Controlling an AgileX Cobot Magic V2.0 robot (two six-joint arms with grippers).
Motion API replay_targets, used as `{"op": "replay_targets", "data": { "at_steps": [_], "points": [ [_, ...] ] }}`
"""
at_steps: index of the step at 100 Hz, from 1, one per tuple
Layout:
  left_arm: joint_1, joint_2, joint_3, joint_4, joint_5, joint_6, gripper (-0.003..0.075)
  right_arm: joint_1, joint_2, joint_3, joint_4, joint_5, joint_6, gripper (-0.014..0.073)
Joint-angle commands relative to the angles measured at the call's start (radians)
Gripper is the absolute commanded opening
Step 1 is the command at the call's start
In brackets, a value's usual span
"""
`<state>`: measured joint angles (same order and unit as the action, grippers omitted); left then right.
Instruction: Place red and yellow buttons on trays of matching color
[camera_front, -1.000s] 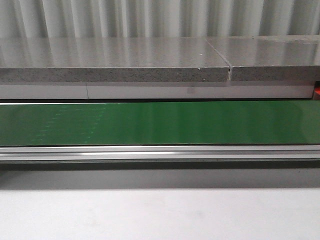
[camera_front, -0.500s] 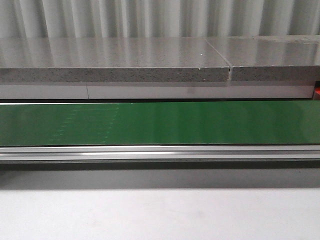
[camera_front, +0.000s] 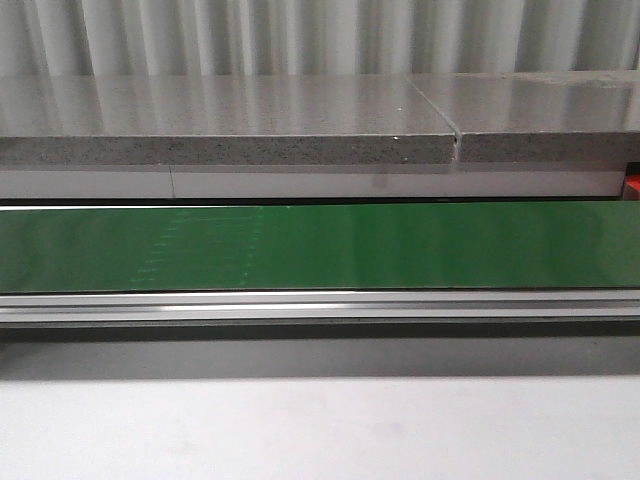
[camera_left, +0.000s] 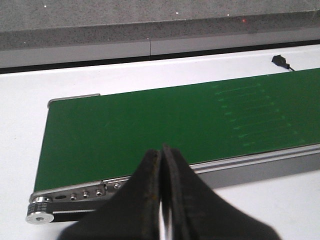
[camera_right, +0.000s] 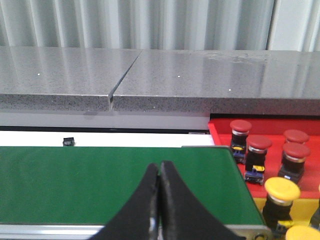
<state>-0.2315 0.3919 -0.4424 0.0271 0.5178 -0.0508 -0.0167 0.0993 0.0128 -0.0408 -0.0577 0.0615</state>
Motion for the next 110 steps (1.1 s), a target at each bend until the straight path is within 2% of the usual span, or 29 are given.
{"op": "replay_targets", "data": {
  "at_steps": [1,22,110],
  "points": [
    [-0.008,0.006,-0.026,-0.003,-0.071,-0.002,-0.002,-0.015,-0.018,-0.001,-0.048,-0.079,0.053,-0.0071],
    [-0.008,0.006,-0.026,-0.003,-0.071,-0.002,-0.002,-0.017,-0.133,-0.003,-0.073,-0.037,0.055,-0.0071],
    [-0.008,0.008,-0.026,-0.003,-0.071,-0.002,-0.002,-0.017,-0.129,-0.003,-0.073,-0.028,0.055,-0.0071]
  ]
}}
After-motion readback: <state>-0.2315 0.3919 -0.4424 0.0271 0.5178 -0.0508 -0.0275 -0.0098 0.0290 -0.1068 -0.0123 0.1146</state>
